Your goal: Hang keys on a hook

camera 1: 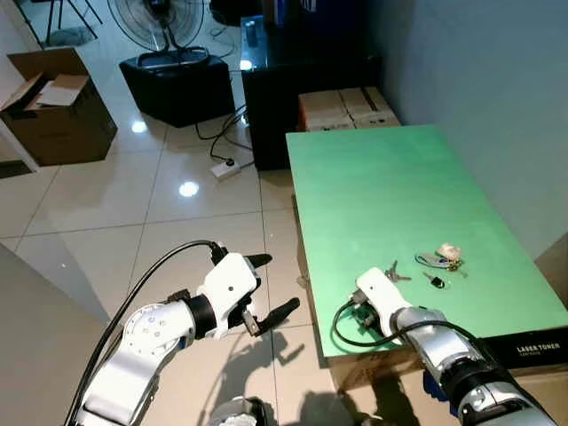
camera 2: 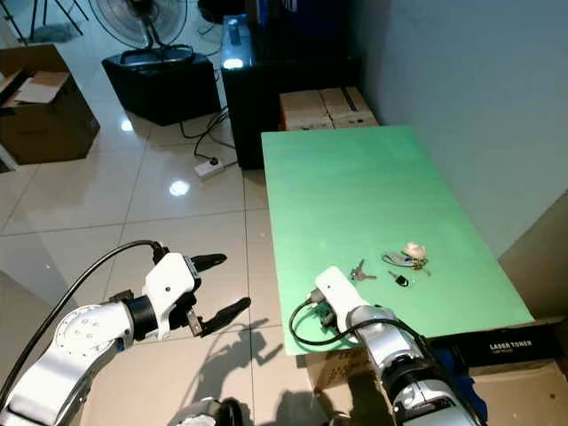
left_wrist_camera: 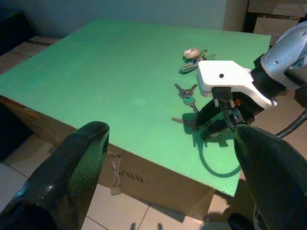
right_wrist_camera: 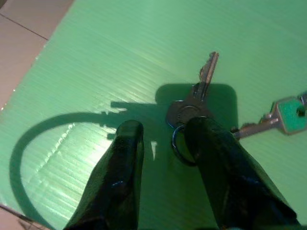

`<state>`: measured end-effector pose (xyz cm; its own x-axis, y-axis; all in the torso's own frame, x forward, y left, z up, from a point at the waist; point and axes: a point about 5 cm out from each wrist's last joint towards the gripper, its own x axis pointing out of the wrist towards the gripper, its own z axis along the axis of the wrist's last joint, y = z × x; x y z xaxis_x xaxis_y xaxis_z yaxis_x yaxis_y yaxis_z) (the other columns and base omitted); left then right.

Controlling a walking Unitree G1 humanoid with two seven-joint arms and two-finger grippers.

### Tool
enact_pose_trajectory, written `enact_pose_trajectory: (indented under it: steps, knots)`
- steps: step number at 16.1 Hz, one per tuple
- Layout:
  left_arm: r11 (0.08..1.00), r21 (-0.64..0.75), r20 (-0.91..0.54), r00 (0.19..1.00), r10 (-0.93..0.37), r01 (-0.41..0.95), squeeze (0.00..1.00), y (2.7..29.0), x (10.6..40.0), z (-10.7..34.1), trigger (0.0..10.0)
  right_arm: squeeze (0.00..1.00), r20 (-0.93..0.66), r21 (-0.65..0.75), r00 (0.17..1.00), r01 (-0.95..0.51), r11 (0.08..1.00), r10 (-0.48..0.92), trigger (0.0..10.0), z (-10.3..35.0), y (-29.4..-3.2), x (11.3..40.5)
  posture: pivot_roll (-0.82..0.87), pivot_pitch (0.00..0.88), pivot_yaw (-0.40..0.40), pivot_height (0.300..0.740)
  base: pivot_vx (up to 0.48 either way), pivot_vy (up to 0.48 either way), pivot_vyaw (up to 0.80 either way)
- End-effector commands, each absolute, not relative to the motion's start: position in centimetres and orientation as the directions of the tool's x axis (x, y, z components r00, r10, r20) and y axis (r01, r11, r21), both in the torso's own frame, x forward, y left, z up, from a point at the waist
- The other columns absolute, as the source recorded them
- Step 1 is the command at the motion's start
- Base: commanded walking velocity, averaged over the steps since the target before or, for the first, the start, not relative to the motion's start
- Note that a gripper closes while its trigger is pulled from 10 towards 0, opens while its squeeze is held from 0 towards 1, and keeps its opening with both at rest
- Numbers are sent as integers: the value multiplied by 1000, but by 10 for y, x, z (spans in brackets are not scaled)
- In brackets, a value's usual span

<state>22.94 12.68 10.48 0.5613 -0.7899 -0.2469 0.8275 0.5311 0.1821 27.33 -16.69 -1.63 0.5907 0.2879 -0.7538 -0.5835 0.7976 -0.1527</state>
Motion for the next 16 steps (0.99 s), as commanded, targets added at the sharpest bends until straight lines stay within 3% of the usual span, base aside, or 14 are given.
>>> enact_pose_trajectory:
  steps: [1, 16]
  knots:
    - [518, 189, -255, 551, -794, 834, 0, 126, 227, 106, 10000, 0, -753, -136, 586, -582, 801, 298, 0, -16, -168, 274, 46, 54, 90, 740, 0, 0, 0]
    - [506, 194, -258, 541, -800, 840, 0, 124, 229, 106, 10000, 0, -754, -157, 598, -564, 811, 271, 0, -15, -175, 278, 36, 48, 96, 740, 0, 0, 0]
